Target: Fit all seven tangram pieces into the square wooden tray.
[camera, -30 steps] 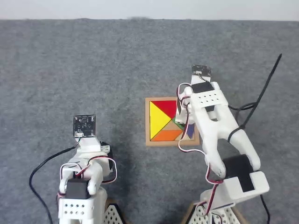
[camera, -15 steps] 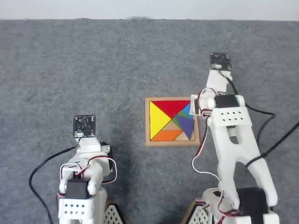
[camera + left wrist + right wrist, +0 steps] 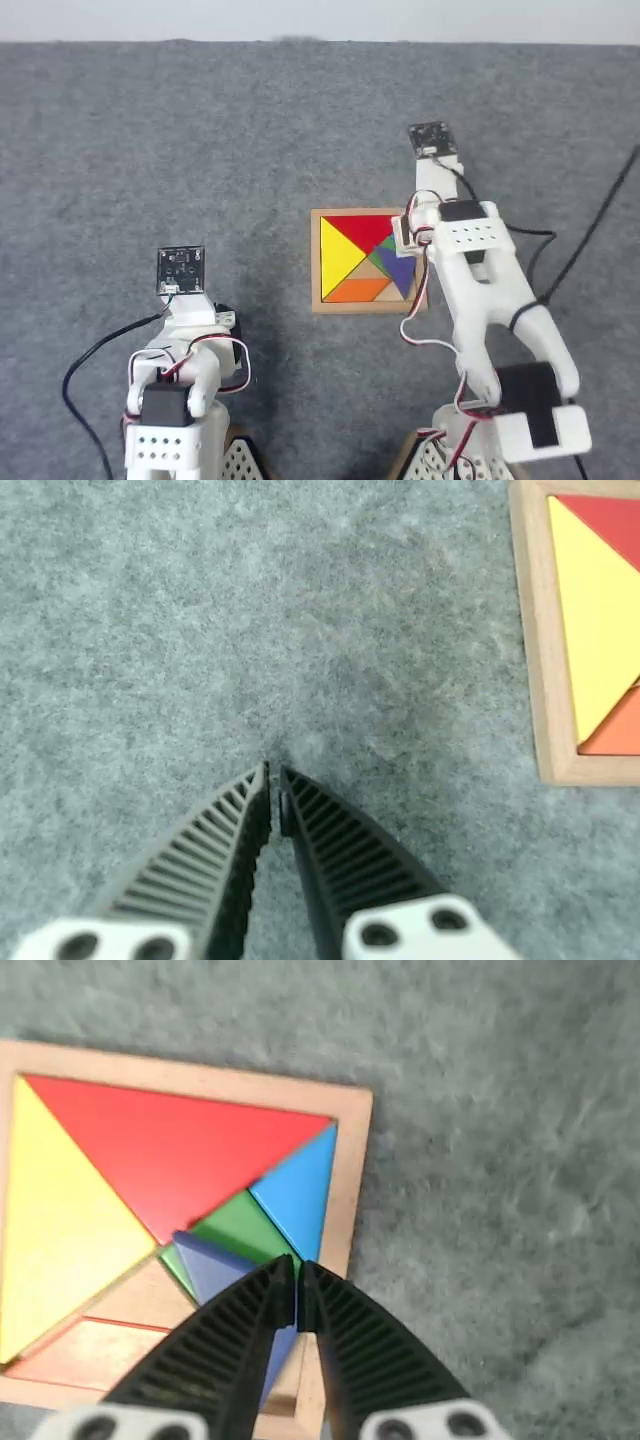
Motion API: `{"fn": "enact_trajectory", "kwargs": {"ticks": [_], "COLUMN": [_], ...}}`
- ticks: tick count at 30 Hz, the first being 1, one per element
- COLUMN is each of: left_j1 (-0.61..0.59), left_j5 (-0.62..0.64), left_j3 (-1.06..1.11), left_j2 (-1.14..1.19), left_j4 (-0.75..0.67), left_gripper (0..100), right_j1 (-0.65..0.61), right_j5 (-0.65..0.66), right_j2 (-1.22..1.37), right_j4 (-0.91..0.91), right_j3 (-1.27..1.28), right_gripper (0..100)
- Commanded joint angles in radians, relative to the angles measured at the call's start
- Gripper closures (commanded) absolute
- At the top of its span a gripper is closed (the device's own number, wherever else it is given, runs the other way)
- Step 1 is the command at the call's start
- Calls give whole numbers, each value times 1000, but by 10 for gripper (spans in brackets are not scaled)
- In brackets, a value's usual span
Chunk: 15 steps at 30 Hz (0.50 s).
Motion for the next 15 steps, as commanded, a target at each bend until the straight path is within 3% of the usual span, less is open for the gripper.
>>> {"fn": "enact_trajectory", "kwargs": {"ticks": [1, 15], "left_j1": [-6, -6], "left_j5": [-11, -11], "left_j3": [-12, -12], "left_j2": [-20, -20], "left_j4": [2, 2], "left_gripper": [986, 986], "right_j1": [-5, 71], "right_j5": [23, 43], "right_j2": [-1, -70], "right_j4": [-30, -90], "right_j3": [18, 224], "right_gripper": [991, 991]}}
